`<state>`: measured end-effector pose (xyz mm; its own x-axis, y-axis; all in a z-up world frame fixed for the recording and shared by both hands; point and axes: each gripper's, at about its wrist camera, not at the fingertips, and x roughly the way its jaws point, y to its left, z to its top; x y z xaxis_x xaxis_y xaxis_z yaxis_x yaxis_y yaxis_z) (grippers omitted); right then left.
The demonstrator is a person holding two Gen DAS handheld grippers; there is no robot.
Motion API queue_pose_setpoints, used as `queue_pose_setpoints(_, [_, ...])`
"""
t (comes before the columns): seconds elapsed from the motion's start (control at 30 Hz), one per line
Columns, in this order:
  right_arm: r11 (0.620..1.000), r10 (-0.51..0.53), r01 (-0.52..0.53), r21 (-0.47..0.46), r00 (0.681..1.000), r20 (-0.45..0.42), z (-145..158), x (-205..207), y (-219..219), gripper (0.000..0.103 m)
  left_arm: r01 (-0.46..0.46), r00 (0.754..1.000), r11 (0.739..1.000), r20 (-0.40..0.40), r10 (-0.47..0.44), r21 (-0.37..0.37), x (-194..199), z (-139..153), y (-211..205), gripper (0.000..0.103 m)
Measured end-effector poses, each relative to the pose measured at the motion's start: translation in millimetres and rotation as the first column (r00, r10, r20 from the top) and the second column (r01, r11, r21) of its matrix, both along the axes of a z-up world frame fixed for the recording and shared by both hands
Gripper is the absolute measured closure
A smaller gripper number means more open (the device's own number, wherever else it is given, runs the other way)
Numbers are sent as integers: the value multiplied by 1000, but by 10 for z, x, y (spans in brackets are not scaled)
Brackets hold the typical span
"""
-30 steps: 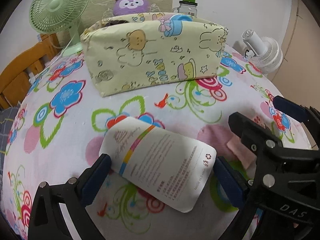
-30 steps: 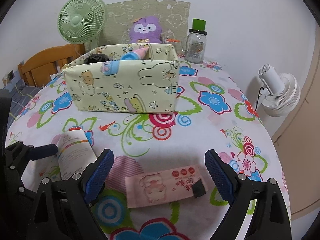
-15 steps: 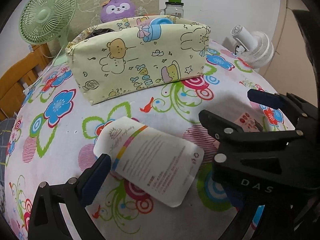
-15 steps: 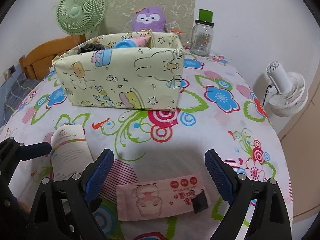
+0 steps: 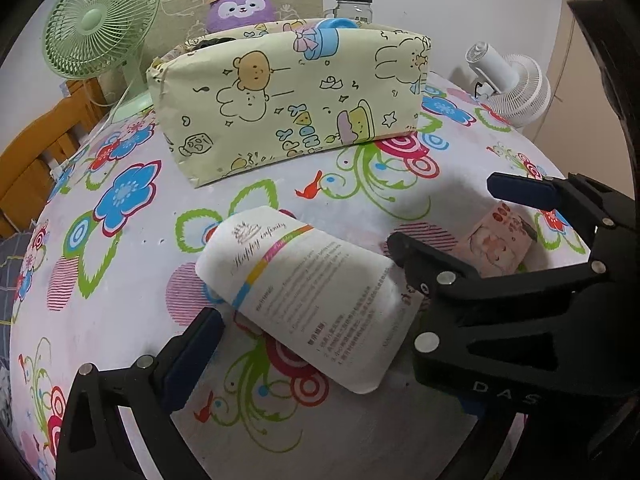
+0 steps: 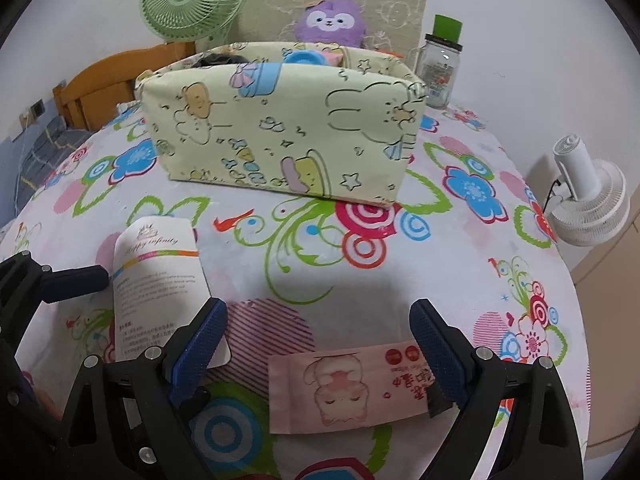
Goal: Organize soft objects
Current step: 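Grasp the white card with the left gripper while the right gripper grasps the pink wipes pack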
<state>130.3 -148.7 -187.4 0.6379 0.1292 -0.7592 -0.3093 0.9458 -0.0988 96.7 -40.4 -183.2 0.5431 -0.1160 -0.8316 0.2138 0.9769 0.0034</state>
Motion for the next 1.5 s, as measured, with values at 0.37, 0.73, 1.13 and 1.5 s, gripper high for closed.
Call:
queue_pose_setpoints(0.37, [999,47,-47,23,998,-32,-7,-138,158,9,13,1000,1000,5,-13,19,-163,24,63,0])
queue_pose_setpoints(0.73, [998,-13,10,64,999,45,241,-201,-29,9,-16,1000,1000,7,16,-4,-106,98,59,0])
queue_pose_setpoints(1.13, [989,-124,122,79,992,14,164,-20,-385,9,-117,993,991,16,116,65,184,48,-3,9])
queue_pose_setpoints(1.5, [975,-202,203,86,979,-17,29,-76,-459,9,-62,997,998,43,62,4,91,62,60,38])
